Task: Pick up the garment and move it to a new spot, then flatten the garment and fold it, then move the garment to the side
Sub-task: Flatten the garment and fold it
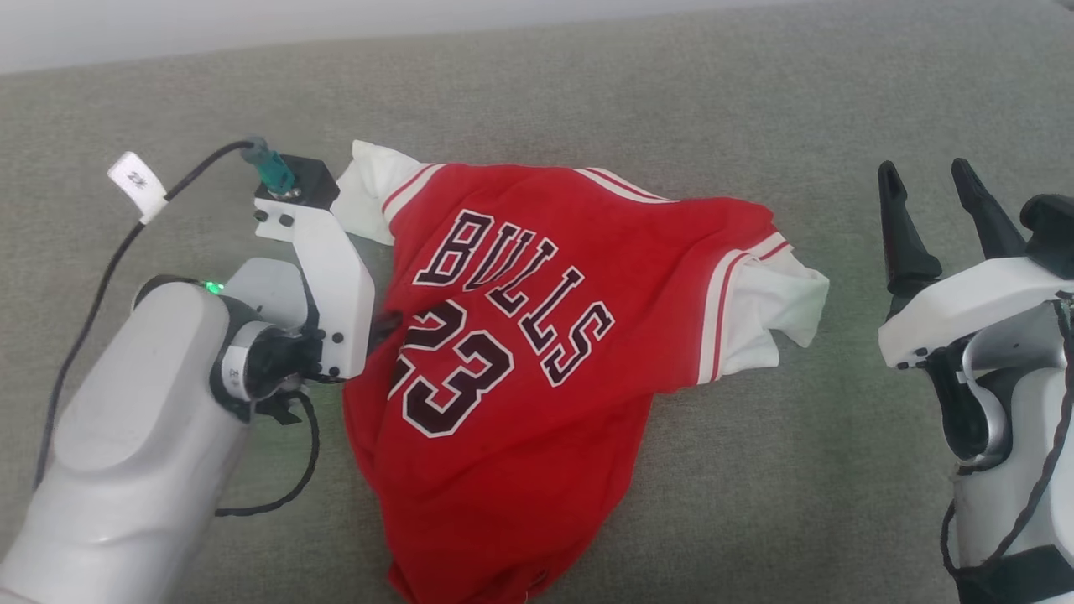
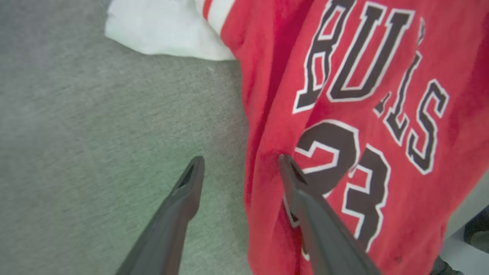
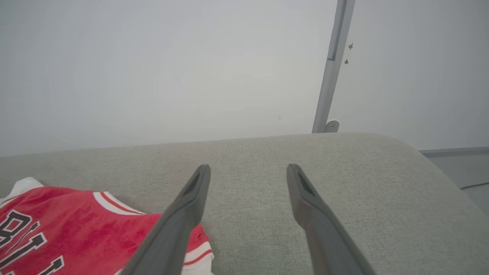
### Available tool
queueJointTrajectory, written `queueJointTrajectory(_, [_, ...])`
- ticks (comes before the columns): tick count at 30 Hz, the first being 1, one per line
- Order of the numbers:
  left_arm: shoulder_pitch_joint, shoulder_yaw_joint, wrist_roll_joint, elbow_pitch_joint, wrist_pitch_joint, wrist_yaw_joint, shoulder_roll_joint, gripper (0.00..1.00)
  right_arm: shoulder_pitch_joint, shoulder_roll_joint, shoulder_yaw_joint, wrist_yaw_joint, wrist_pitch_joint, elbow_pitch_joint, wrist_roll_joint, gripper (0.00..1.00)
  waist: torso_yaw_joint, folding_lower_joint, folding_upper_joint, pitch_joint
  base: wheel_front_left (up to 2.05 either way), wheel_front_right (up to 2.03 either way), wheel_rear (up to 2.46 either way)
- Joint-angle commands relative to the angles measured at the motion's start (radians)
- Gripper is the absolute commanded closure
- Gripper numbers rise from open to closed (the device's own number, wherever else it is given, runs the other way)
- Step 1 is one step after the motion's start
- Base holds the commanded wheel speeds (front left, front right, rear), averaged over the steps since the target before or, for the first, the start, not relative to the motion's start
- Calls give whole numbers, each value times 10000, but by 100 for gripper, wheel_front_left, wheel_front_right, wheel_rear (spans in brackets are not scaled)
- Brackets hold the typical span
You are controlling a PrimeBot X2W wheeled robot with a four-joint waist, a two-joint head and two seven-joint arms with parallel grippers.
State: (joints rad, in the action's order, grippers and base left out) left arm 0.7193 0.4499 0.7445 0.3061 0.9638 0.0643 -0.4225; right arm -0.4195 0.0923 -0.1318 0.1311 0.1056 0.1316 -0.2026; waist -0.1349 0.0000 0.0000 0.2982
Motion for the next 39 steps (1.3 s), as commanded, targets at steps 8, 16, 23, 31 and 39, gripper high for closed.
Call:
queueJointTrajectory(8, [216,320,320,1601,-37,-378,685,12,-140,-19,-28,-7,-178,181,43,0,-119,0,0,105,0,0,0])
queueJointTrajectory(16, [371,262,599,2131,26,-579,878,100,-115,67,-102,-7,-174,223,104,0,104,0,0,2,0,0,0])
queueJointTrajectory(23, [-519,253,730,990,767,-187,181,100,133,159,-413,-7,-33,33,231,0,532,0,0,-219,0,0,0])
queueJointTrajectory(31, [-2279,219,956,-752,1039,293,-460,100,241,170,-739,-7,142,-251,295,0,984,0,0,-273,0,0,0])
queueJointTrajectory(39, [-2478,7,899,-1332,480,345,-467,0,127,96,-695,-7,219,-380,325,0,1110,0,0,-228,0,0,0])
